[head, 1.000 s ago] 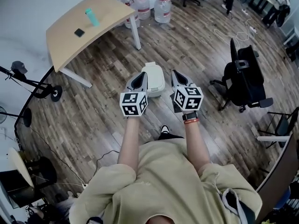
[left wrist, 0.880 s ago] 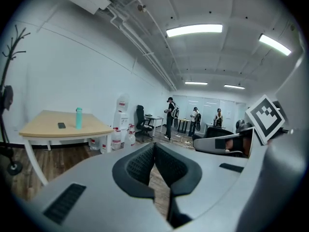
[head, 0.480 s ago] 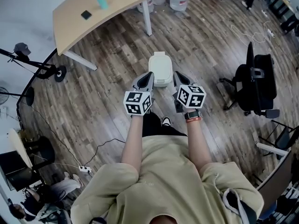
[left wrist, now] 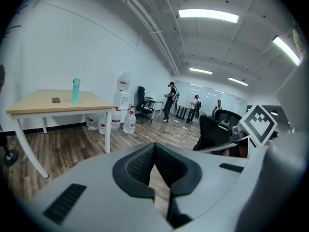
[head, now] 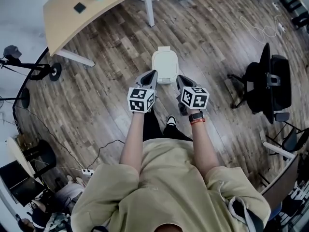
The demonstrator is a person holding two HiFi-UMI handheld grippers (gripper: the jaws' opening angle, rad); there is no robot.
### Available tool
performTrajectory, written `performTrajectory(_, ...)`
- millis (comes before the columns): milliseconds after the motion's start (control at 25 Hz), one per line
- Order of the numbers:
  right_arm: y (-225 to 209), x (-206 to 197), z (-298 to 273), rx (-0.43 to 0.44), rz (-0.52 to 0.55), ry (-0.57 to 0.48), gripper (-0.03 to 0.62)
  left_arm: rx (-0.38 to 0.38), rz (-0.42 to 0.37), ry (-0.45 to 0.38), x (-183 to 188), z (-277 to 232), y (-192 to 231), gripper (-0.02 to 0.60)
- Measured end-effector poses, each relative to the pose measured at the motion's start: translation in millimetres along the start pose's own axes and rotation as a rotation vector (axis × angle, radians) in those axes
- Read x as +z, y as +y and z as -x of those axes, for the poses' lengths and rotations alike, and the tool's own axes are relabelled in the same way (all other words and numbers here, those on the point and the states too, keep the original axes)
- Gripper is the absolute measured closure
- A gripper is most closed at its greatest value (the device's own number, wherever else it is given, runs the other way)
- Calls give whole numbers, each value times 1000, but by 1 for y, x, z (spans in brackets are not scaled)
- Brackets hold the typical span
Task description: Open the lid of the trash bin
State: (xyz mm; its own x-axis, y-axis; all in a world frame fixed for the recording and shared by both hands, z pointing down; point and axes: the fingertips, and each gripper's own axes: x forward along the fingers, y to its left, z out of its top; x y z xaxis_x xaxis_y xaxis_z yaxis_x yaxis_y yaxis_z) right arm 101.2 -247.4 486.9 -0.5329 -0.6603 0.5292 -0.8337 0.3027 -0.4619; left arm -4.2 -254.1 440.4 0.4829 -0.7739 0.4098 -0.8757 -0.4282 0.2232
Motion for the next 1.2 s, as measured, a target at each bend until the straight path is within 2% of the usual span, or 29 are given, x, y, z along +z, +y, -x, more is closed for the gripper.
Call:
performTrajectory(120,-7,-10,-32,-22,-2,41,579,-14,-33,60,-11,-25,23,558)
performTrajectory(320,-26,-33,-70,-44,-42,104,579,-48,-10,125,-42,-59,44,558)
performTrajectory(520,-43,-48,-104,-51,-66,136,579,-66,47,140,-65,-83,67,558)
performTrajectory(920,-74,-92,-164,-52,-110,212,579,-116,69,197,-132,-125,86,558)
performTrajectory(1200,-92,-132,-208,-59,-154,250,579,-114,89,242,-181,-146,110,558)
